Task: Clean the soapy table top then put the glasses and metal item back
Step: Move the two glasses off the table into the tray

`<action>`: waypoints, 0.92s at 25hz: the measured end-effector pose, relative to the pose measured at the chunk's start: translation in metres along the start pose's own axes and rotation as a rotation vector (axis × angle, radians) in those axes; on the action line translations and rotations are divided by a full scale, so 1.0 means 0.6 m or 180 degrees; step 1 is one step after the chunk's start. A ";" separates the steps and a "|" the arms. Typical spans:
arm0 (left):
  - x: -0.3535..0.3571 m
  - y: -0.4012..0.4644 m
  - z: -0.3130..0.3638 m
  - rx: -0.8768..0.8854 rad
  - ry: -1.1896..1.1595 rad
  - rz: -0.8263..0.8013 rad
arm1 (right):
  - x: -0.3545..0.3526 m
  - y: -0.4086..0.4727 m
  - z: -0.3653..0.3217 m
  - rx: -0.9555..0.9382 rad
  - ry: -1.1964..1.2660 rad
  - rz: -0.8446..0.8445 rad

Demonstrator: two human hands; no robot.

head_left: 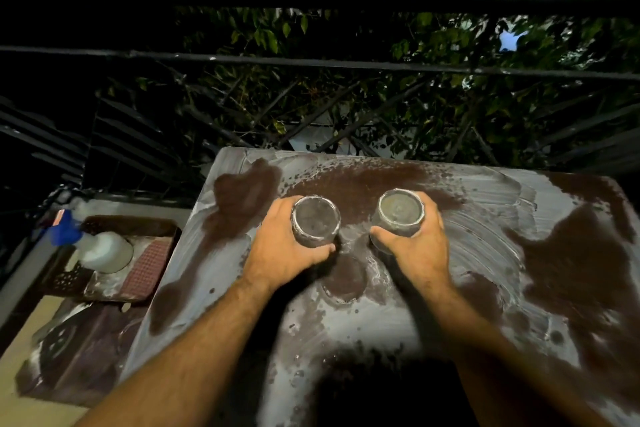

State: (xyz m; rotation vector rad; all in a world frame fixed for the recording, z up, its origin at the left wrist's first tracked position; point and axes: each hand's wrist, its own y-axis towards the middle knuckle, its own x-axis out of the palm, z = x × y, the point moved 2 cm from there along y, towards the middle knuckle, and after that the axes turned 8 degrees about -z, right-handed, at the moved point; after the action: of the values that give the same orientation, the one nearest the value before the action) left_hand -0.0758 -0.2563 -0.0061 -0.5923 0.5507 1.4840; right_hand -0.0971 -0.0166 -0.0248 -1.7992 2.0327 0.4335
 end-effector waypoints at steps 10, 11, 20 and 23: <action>-0.174 -0.092 -0.147 -0.0538 -0.0629 0.0870 | 0.160 -0.082 -0.116 -0.0358 0.0077 -0.0222; -0.196 -0.103 -0.163 -0.0568 -0.0622 0.0881 | 0.182 -0.092 -0.128 -0.0374 0.0095 -0.0263; -0.331 -0.208 -0.304 -0.1043 -0.0499 0.1303 | 0.372 -0.164 -0.233 -0.0712 0.0183 -0.0676; -0.358 -0.248 -0.345 -0.1168 -0.0468 0.1488 | 0.429 -0.182 -0.255 -0.0798 0.0163 -0.0948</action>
State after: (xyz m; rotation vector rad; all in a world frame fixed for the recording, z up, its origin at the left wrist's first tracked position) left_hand 0.0731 -0.5544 -0.0121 -0.6577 0.3112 2.0799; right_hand -0.0271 -0.3272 -0.0117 -2.2412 1.7634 0.5764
